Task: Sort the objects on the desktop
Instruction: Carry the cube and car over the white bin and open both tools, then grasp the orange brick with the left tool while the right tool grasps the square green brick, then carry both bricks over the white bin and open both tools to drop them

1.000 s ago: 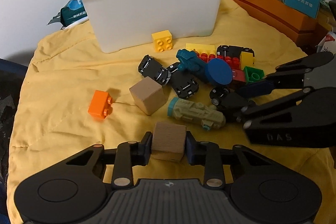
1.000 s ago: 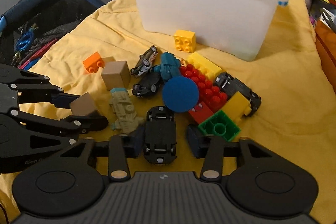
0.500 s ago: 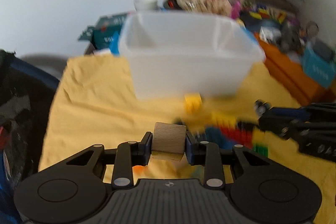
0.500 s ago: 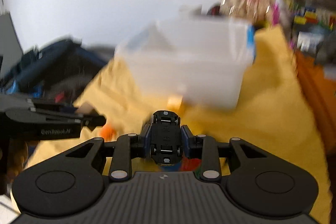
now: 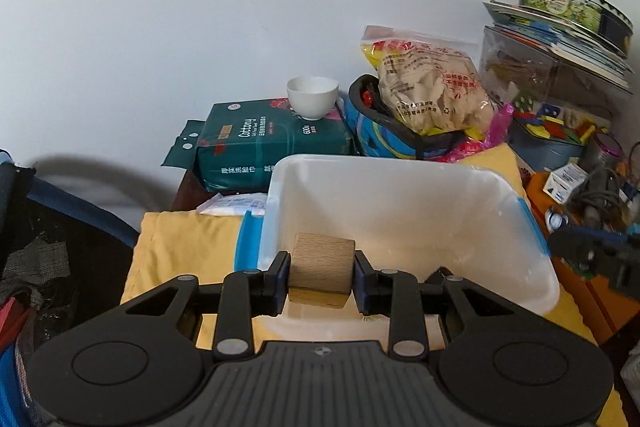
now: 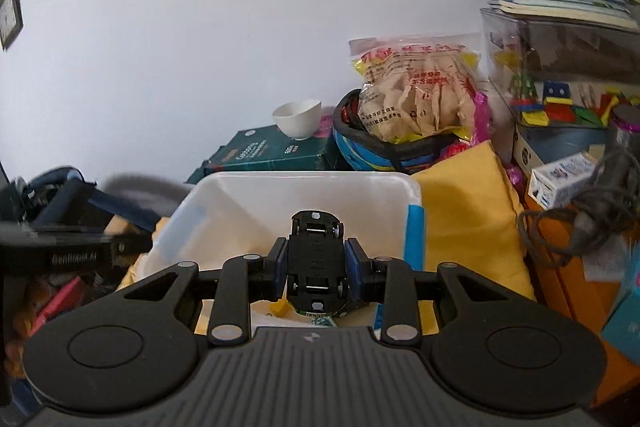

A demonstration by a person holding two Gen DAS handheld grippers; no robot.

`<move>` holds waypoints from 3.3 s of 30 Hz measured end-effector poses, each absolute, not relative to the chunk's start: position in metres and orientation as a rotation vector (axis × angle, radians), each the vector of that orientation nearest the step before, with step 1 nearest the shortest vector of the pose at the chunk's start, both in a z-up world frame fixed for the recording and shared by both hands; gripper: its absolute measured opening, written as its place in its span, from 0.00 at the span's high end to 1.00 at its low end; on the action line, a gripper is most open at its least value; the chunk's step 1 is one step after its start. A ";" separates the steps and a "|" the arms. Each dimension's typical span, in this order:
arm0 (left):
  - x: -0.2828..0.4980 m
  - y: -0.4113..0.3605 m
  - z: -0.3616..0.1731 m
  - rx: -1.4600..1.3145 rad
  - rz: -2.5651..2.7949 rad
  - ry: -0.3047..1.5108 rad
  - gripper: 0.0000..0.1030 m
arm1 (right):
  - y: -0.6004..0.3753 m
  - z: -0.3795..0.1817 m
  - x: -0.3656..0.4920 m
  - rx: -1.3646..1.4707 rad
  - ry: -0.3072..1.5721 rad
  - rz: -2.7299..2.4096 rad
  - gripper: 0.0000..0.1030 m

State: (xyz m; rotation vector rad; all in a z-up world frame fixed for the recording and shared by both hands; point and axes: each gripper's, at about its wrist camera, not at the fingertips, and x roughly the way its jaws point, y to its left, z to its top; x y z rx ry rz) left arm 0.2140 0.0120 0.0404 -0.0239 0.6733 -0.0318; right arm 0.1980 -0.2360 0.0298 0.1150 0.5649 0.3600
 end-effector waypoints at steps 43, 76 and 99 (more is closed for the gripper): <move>0.127 0.033 -0.115 0.155 -0.051 0.940 0.43 | -0.223 -0.114 0.095 -0.079 0.898 0.361 0.46; 0.190 0.018 0.036 0.010 -0.133 0.701 0.71 | -0.242 0.024 0.166 0.069 0.573 0.395 0.55; 0.264 0.014 0.019 -0.007 -0.025 0.804 0.31 | -0.217 0.004 0.248 0.029 0.692 0.357 0.32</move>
